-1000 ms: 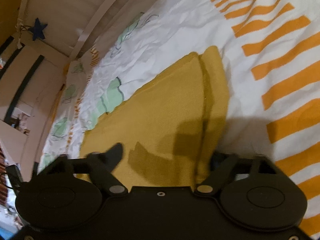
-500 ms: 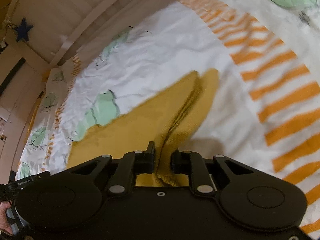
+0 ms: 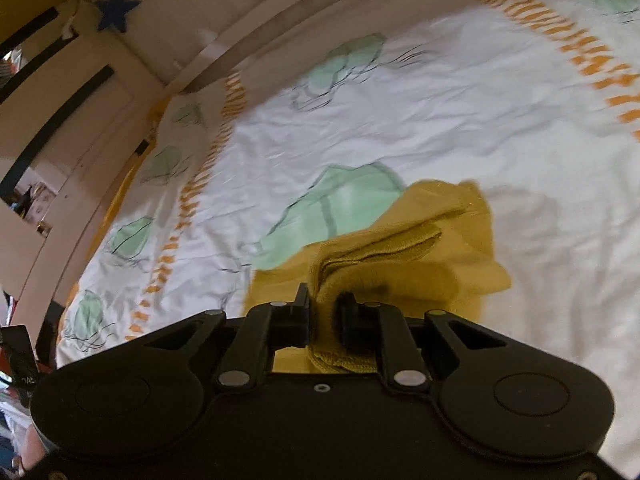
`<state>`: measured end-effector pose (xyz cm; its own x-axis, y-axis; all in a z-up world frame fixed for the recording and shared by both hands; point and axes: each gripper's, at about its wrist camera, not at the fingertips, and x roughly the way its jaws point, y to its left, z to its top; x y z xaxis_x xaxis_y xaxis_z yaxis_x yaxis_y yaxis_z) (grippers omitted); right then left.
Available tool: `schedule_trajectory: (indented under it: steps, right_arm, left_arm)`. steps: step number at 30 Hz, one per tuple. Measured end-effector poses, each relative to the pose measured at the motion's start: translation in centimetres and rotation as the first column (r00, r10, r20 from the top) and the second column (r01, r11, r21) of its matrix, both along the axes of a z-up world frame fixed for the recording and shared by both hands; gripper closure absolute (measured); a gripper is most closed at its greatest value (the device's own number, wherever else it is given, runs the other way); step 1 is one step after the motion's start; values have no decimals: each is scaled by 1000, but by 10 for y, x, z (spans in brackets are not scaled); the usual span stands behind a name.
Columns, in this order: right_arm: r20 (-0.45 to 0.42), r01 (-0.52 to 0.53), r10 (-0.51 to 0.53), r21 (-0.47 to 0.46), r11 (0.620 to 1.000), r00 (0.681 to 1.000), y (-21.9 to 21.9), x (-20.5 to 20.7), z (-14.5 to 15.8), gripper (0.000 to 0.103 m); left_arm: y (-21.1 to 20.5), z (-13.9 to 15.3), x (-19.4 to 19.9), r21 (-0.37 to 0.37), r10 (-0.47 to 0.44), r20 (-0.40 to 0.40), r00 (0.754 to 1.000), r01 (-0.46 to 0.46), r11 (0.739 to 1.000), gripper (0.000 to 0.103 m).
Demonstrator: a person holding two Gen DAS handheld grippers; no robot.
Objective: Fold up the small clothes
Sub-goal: 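Grasp the folded sweater edge with the right gripper and lift it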
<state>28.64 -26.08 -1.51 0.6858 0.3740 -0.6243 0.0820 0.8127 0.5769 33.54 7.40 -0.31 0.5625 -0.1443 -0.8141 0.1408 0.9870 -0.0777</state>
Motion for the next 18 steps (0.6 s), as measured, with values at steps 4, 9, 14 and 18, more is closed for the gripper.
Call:
schedule_trajectory:
  steps: [4, 9, 14, 18]
  right_arm:
    - [-15, -50, 50, -2, 999, 999, 38, 15, -9, 81]
    - [-36, -96, 95, -26, 995, 995, 77, 25, -24, 81]
    - [-53, -145, 141, -84, 986, 989, 103, 29, -34, 81]
    - [-63, -182, 174, -142, 973, 983, 122, 30, -40, 81]
  left_arm:
    - [7, 1, 3, -27, 11, -7, 1000, -12, 1000, 36]
    - [11, 1, 4, -43, 14, -15, 1000, -15, 999, 36]
    - [14, 1, 5, -52, 16, -17, 1000, -17, 998, 36]
    - [16, -1, 6, -61, 22, -30, 999, -23, 998, 36]
